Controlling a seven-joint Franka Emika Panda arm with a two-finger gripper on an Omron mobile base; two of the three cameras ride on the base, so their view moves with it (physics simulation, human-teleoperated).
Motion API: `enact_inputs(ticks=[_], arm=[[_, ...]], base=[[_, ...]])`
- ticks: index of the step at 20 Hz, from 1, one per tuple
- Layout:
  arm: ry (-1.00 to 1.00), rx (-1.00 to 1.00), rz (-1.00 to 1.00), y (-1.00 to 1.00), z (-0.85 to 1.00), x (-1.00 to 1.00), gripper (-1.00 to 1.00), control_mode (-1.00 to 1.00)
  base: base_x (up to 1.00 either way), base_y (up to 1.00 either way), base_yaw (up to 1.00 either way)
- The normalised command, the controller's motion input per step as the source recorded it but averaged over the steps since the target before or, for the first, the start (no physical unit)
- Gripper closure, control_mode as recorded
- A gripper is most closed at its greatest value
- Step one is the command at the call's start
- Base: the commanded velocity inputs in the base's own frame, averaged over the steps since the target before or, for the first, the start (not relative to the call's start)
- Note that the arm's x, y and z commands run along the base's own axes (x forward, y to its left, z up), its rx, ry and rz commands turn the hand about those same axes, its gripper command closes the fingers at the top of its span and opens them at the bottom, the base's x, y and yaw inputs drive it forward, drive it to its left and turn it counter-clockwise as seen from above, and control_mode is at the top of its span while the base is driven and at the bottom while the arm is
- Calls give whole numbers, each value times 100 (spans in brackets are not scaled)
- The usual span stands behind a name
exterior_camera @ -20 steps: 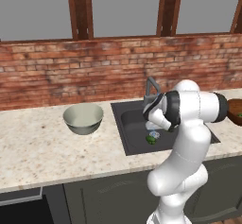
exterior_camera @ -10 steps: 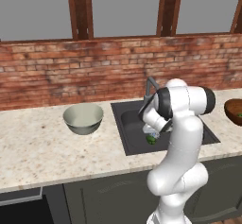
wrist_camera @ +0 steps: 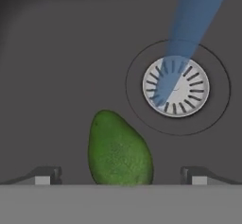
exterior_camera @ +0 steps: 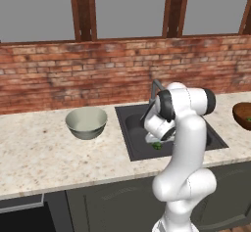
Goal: Pick the avocados from the sink and place them in one bowl. Place the lime in the other bowl. Then turn off the sink faucet.
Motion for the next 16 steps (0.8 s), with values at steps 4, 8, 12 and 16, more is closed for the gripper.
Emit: enact_inputs(ticks=[4,8,12,16], arm=[[0,0,0,9,-28,13,-100,-100],[0,0,0,5,-33,19,-100,-100],[0,0,0,0,-37,20,-100,-100],[0,0,0,0,-41,4,100,-100]], base=[[0,0,0],[0,0,0],[0,0,0],[0,0,0]])
